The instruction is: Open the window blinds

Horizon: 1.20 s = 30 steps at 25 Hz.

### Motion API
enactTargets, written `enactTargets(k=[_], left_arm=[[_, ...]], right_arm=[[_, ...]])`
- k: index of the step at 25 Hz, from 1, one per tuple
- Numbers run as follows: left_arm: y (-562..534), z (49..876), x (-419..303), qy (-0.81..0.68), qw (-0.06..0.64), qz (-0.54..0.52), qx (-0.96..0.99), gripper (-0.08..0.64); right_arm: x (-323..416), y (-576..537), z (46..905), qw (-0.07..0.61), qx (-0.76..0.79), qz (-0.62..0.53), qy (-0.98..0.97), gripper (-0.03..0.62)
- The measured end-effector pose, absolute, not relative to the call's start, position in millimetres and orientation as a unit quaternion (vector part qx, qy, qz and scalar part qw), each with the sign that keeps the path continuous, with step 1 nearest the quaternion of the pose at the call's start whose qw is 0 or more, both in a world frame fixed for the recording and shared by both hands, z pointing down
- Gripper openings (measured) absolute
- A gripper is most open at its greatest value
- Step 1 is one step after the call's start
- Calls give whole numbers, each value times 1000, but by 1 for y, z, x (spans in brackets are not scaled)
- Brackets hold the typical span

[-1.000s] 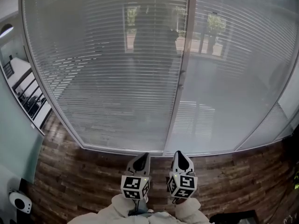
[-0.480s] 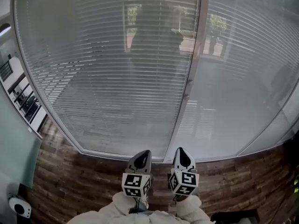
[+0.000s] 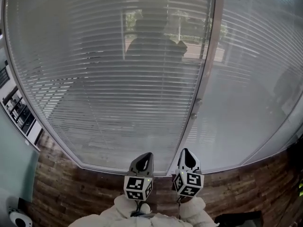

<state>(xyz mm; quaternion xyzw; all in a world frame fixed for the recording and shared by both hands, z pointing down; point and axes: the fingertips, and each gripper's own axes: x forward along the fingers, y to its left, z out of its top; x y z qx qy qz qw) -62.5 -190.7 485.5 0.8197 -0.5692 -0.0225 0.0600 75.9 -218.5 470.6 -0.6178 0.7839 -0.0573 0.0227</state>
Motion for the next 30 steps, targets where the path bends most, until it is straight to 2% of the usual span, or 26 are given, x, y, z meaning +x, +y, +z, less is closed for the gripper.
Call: enactTargets(k=[5,8,10,15,17,18,22,30], left_arm=[[-234,489,-87,-564,62,-25,823,-2],[-259,480,-72,-557,89,-22,826,-2],[-262,480,-56,-551,98,-20,828,-2],[-274,483,-48,-553,91,-12,828,-2],[-281,482,-49,-557,86,-11,826,-2],[-284,482,-51,-561,87,-12,823,-2],[-292,488,-51,-568,101,-13,817,-2],[-303,484,-46,-569,96,-13,817,-2]], right_arm=[[68,-260,460,34,-637,-55,768,14],[92,-285,439,55,-646,-88,756,14],[112,-295,423,104,-639,-126,752,15],[146,-332,374,277,-598,-221,719,20],[152,-350,357,318,-575,-252,710,106],[154,-357,352,331,-563,-267,708,121],[156,-379,337,359,-535,-298,705,123],[155,-403,336,355,-533,-330,693,129]])
